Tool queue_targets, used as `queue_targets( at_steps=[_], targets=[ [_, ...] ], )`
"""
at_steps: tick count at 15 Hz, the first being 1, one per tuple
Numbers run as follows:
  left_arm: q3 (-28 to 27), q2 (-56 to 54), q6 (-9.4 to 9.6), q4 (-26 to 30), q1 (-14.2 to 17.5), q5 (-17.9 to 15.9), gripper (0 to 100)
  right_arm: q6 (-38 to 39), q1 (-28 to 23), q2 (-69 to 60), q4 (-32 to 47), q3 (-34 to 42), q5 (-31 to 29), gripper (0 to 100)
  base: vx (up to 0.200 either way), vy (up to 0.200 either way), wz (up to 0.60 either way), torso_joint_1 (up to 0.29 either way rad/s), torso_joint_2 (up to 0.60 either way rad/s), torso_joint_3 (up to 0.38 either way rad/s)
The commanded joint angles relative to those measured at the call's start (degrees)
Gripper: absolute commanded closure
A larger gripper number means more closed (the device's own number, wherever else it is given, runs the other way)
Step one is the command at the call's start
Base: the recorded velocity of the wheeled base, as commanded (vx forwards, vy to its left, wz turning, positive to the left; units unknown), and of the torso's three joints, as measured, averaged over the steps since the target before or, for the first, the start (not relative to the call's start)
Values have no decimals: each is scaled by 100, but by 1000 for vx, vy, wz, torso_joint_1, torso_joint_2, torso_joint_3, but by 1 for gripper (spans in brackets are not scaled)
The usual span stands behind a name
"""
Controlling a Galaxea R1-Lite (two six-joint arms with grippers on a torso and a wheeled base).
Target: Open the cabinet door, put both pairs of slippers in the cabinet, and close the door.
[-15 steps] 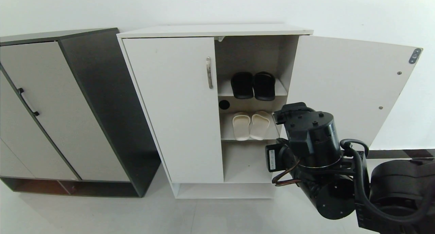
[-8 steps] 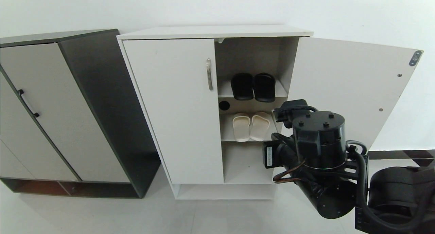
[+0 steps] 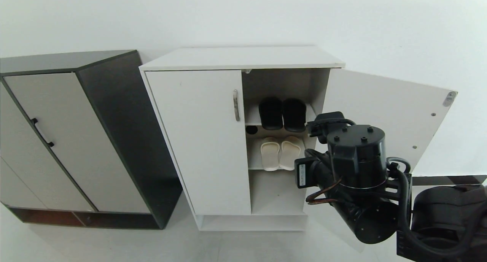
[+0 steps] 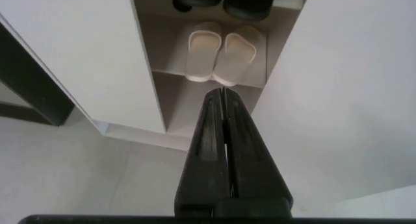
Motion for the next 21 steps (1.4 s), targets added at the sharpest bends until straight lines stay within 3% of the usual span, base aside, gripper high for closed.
queue_targets(
  at_steps=[1, 21],
  targets=[
    [0, -1, 0, -1, -1, 1, 100, 1, 9, 12, 2, 8, -5, 100, 0, 0, 0, 129, -461, -349],
    [0, -1, 9, 8, -1, 1, 100, -183, -114, 100, -16, 96, -5, 100, 0, 0, 0, 180, -485, -307]
  ],
)
